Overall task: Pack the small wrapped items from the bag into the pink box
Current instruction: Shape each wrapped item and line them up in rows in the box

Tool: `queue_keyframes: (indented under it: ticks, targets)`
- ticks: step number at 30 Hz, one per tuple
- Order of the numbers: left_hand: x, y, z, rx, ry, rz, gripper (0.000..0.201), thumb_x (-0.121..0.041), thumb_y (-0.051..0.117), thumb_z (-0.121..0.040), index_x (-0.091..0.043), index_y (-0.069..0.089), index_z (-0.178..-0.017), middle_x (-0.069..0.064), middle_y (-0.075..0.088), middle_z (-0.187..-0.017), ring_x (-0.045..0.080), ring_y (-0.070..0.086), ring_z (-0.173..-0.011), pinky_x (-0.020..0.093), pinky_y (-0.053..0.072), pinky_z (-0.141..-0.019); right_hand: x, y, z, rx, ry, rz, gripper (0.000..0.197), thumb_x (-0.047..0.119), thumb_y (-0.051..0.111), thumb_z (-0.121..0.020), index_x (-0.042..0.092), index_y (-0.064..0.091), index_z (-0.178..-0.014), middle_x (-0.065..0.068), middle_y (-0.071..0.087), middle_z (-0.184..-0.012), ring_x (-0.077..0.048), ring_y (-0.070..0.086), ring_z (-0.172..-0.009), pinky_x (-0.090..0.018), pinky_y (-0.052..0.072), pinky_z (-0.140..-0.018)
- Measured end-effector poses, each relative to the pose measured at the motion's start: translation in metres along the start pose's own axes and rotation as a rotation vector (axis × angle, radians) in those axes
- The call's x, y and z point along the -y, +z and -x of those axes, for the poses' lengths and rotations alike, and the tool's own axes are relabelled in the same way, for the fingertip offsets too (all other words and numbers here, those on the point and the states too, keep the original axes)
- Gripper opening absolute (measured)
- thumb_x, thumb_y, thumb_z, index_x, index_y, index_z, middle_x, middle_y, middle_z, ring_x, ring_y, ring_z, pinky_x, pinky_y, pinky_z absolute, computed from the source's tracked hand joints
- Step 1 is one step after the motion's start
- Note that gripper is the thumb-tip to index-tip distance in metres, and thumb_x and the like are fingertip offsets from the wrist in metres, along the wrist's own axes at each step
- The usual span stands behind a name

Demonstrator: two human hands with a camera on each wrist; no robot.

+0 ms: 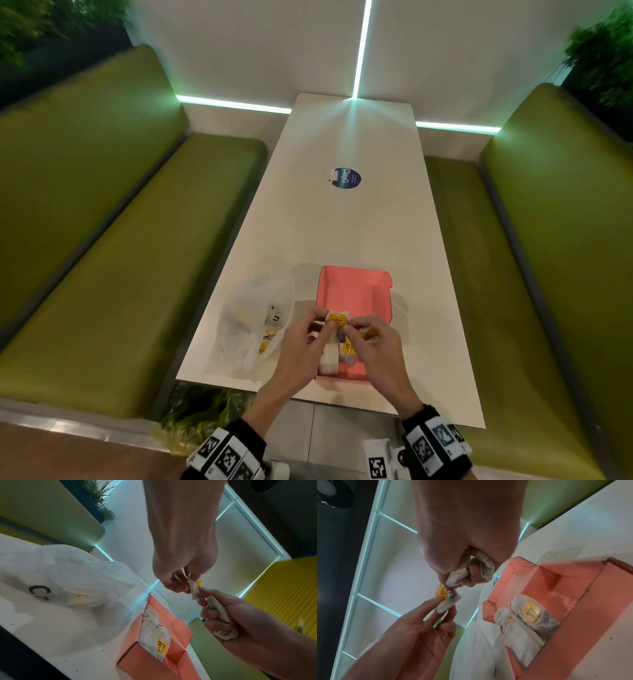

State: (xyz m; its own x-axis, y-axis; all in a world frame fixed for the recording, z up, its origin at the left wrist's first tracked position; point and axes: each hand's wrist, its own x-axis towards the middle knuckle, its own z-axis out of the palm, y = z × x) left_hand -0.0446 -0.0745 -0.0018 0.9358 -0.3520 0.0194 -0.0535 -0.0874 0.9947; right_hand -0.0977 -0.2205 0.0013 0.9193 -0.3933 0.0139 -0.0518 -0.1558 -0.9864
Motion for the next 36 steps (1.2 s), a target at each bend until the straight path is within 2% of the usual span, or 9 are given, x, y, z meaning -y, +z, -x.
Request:
queue_keyframes:
  ticks: [6, 9, 12, 14, 18, 21, 25, 30, 36]
  targets:
    - [0.006, -0.008, 0.001, -0.017, 0.003, -0.094, 0.009, -0.018, 0.06, -0.098, -0.021, 0.068, -0.1, -0.007, 0.072, -0.089, 0.013, 0.067, -0.082, 0.029, 0.049, -0.066, 0.011, -0.006, 0.005, 0.064, -0.028, -0.095, 0.015, 0.012, 0.07, -0.09, 0.022, 0.073, -0.08, 0.004, 0.07, -0.074, -0.009, 0.06, -0.065, -0.019, 0.046, -0.063]
    - [0.003, -0.008, 0.002, -0.012, -0.001, -0.043, 0.01, -0.013, 0.058, -0.099, -0.016, 0.067, -0.101, -0.005, 0.071, -0.085, 0.011, 0.065, -0.075, 0.023, 0.045, -0.063, 0.014, -0.008, 0.007, 0.224, 0.015, -0.114, 0.014, 0.008, 0.068, -0.092, 0.015, 0.071, -0.08, 0.007, 0.064, -0.07, -0.001, 0.052, -0.057, -0.013, 0.04, -0.055]
    - [-0.006, -0.008, 0.003, -0.033, 0.002, 0.093, 0.011, -0.005, 0.055, -0.099, -0.013, 0.057, -0.106, 0.006, 0.067, -0.081, 0.008, 0.059, -0.065, 0.018, 0.043, -0.056, 0.012, -0.011, 0.006, 0.309, 0.016, 0.021, 0.013, 0.009, 0.068, -0.091, 0.012, 0.07, -0.079, 0.007, 0.062, -0.072, -0.004, 0.052, -0.063, -0.016, 0.042, -0.06]
    - [-0.01, -0.01, 0.004, -0.014, -0.005, 0.15, 0.012, -0.004, 0.053, -0.1, -0.015, 0.049, -0.105, 0.015, 0.063, -0.082, 0.011, 0.054, -0.062, 0.021, 0.042, -0.051, 0.013, -0.012, 0.006, 0.289, 0.033, 0.039, 0.01, 0.006, 0.068, -0.091, 0.008, 0.07, -0.081, 0.006, 0.062, -0.072, -0.003, 0.053, -0.063, -0.015, 0.044, -0.059]
    - [-0.009, -0.01, 0.003, 0.004, -0.035, 0.164, 0.015, 0.005, 0.047, -0.1, -0.003, 0.055, -0.09, -0.001, 0.062, -0.08, 0.013, 0.055, -0.067, 0.027, 0.042, -0.053, 0.016, -0.012, 0.007, 0.216, 0.089, -0.047, 0.006, 0.002, 0.066, -0.091, 0.002, 0.072, -0.089, 0.008, 0.066, -0.076, 0.003, 0.057, -0.062, -0.011, 0.045, -0.054]
    - [-0.009, -0.009, 0.001, -0.024, -0.072, 0.193, 0.023, 0.008, 0.046, -0.098, -0.002, 0.064, -0.087, 0.004, 0.067, -0.083, 0.02, 0.056, -0.066, 0.029, 0.045, -0.055, 0.017, -0.01, 0.01, 0.231, 0.086, -0.015, 0.008, 0.005, 0.067, -0.092, 0.004, 0.074, -0.089, 0.008, 0.067, -0.077, -0.001, 0.057, -0.064, -0.013, 0.044, -0.056]
    - [-0.009, -0.011, 0.001, -0.014, -0.112, 0.234, 0.012, 0.004, 0.059, -0.093, -0.004, 0.067, -0.089, 0.007, 0.069, -0.082, 0.021, 0.054, -0.059, 0.031, 0.047, -0.06, 0.019, -0.009, 0.015, 0.227, 0.203, -0.129, 0.01, 0.007, 0.066, -0.093, -0.002, 0.07, -0.093, 0.005, 0.059, -0.068, -0.008, 0.039, -0.046, -0.017, 0.033, -0.043]
    - [-0.012, -0.01, 0.001, -0.004, -0.105, 0.246, 0.005, 0.007, 0.066, -0.088, 0.004, 0.066, -0.091, 0.008, 0.072, -0.082, 0.018, 0.068, -0.073, 0.028, 0.053, -0.062, 0.02, -0.01, 0.017, 0.21, 0.259, -0.176, 0.01, 0.012, 0.067, -0.092, 0.003, 0.071, -0.094, -0.013, 0.043, -0.065, -0.016, 0.029, -0.048, -0.022, 0.023, -0.044]
    - [-0.012, -0.006, 0.003, -0.073, -0.18, 0.305, 0.007, 0.008, 0.067, -0.085, 0.003, 0.069, -0.089, 0.02, 0.071, -0.084, 0.027, 0.07, -0.079, 0.035, 0.057, -0.075, 0.021, -0.007, 0.019, 0.24, 0.262, -0.19, 0.008, 0.01, 0.066, -0.093, 0.005, 0.072, -0.093, -0.008, 0.04, -0.057, -0.014, 0.028, -0.044, -0.021, 0.024, -0.042]
